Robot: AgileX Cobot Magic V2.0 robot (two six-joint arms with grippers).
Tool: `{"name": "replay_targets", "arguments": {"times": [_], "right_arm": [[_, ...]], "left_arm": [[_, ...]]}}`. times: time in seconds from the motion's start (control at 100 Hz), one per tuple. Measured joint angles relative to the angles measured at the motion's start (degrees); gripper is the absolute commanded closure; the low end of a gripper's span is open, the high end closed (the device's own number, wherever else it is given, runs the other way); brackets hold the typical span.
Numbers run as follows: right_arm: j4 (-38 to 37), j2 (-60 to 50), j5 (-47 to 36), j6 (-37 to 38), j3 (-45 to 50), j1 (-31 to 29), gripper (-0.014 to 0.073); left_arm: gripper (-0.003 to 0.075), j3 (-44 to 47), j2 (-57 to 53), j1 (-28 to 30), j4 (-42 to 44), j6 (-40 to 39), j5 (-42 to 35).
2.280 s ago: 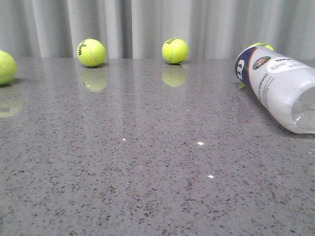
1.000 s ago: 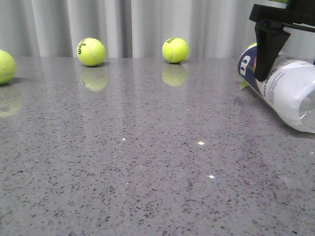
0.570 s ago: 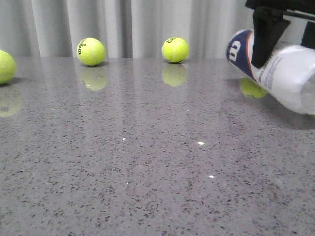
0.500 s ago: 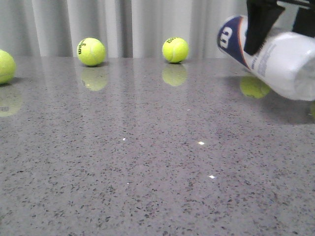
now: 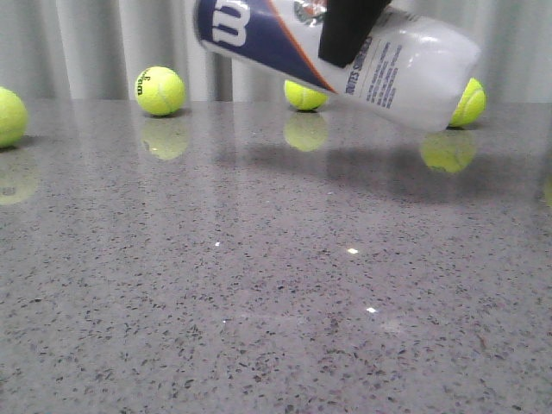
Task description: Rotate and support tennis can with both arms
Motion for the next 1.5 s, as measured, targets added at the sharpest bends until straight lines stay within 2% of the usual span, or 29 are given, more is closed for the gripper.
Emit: {"name": "replay_targets", "arguments": {"times": [0.37,0.53,0.63,0.8,0.83,0.89,1.13,1.4,1.47,1.5], "right_arm": [[-2.3,6.8,-2.4,-21.0,-0.1,5.5,0.0326],[-2.3,9.2,-2.7,-24.3,-0.1,7.4,0.0307],[-2.3,9.6,-3.0,-24.6,-0.3,7.6,0.0223],[-2.6,9.6,-3.2,-23.0,-0.3,7.6,-0.0057],[-2.6,9.6,-3.4,-22.5,-0.3,7.6,-0.0077],[-2.8,9.7,-3.7,-21.6,-0.4,7.6,-0.0055],[-3.2,9.3,-3.7,-20.8,-0.4,7.6,-0.0054],[-3.4,1.4,-0.1,-18.9,-0.4,7.6,-0.0047],[-3.4,-1.3,1.1,-14.8,-0.4,7.6,0.0012],[-3.4,-2.3,1.5,-12.2,-0.4,7.6,0.0071]], "left_arm": [[0.0741,0.0,0.0,0.0,0.0,0.0,0.0],[0.0741,0.0,0.0,0.0,0.0,0.0,0.0],[0.0741,0.0,0.0,0.0,0.0,0.0,0.0],[0.0741,0.0,0.0,0.0,0.0,0.0,0.0],[0.0741,0.0,0.0,0.0,0.0,0.0,0.0],[0.0741,0.0,0.0,0.0,0.0,0.0,0.0],[0.0741,0.0,0.0,0.0,0.0,0.0,0.0],[0.0741,0.0,0.0,0.0,0.0,0.0,0.0],[0.0741,0.0,0.0,0.0,0.0,0.0,0.0],[0.0741,0.0,0.0,0.0,0.0,0.0,0.0]]}}
